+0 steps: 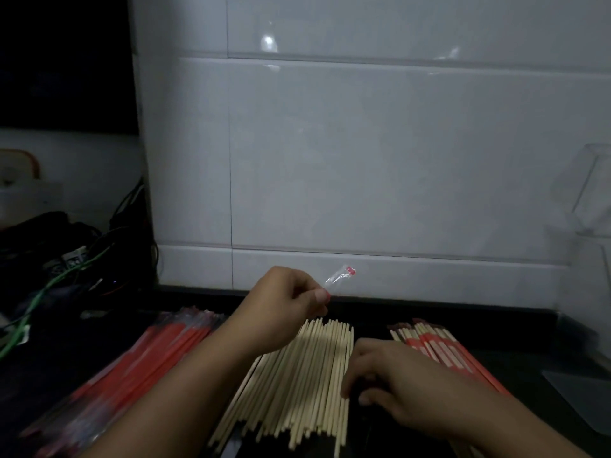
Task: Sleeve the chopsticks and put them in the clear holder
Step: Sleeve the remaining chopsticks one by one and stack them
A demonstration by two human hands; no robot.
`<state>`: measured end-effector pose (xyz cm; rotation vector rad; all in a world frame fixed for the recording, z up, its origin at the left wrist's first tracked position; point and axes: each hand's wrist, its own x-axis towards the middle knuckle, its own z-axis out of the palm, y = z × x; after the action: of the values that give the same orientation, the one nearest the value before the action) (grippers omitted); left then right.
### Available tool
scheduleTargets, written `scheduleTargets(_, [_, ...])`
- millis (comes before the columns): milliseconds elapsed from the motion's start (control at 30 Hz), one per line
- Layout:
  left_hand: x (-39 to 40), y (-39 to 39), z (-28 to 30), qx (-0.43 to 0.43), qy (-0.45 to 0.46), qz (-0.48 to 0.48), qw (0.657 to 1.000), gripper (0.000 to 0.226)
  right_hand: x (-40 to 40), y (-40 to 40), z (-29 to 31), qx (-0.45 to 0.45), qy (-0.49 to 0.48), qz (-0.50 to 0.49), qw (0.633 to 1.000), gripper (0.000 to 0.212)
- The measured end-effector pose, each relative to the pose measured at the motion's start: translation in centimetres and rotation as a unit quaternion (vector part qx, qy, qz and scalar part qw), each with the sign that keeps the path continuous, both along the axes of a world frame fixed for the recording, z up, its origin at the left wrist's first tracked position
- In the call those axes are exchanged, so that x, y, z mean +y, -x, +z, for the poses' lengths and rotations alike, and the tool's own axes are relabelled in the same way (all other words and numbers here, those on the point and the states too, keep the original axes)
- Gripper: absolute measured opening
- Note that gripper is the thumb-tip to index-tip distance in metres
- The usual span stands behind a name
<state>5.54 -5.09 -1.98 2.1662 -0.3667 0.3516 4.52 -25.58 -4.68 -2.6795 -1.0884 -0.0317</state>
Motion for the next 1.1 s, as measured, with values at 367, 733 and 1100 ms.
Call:
scheduleTargets(367, [-0.1, 0.0, -0.2, 0.005, 0.060, 0.013, 0.998, 0.013, 0.0, -0.2, 0.0, -0.001, 0.026, 0.025, 0.999, 0.022])
scheduleTargets(733, [0.0, 0.1, 0.0, 0.004, 0.070, 0.008, 0.998, 0.013, 0.1, 0.1, 0.1, 0.025, -0.059, 0.063, 0.996, 0.019])
scheduleTargets(1100, [-0.1, 0.0, -0.3, 0.018, 0.076, 0.011, 0.997, 0.013, -0.6, 0.1, 0.7, 0.044, 0.025, 0.034, 0.998, 0.025])
